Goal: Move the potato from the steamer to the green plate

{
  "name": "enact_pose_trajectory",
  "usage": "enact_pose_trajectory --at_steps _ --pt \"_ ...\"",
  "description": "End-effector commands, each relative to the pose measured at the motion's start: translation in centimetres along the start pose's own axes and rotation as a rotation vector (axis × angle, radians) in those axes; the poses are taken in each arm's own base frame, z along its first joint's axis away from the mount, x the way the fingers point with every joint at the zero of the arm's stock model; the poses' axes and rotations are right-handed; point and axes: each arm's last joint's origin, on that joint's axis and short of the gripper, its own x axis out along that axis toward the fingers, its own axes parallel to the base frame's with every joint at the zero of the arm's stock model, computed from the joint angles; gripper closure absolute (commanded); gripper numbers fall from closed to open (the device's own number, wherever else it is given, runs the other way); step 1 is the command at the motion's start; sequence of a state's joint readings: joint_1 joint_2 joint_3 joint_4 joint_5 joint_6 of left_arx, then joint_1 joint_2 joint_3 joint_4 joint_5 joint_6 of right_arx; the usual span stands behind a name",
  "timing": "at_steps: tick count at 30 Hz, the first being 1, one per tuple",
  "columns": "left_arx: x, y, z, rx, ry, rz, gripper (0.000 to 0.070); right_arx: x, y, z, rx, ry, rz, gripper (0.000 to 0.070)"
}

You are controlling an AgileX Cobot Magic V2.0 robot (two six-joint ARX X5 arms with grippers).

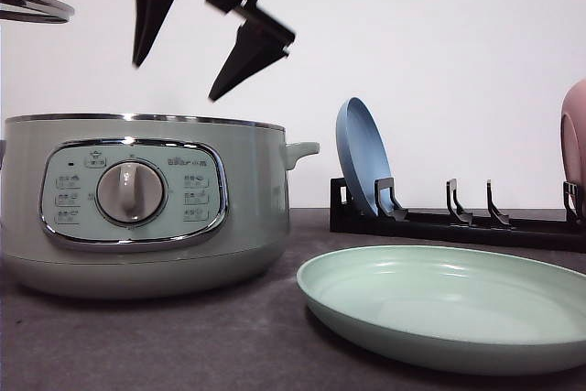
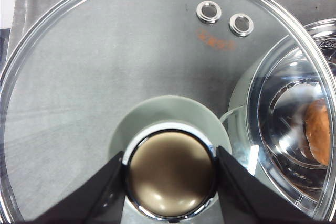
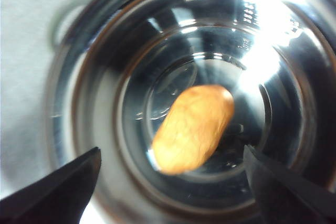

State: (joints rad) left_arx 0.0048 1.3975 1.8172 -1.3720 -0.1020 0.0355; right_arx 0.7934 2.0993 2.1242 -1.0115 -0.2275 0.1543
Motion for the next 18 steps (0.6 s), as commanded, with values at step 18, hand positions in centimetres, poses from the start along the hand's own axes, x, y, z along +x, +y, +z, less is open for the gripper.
enact_pose_trajectory --at_steps 18 --pt "-1.3 0.2 0.6 -0.005 -0.079 0.006 0.0700 7.9 0.2 -0.2 0.009 0.040 -0.115 0.0083"
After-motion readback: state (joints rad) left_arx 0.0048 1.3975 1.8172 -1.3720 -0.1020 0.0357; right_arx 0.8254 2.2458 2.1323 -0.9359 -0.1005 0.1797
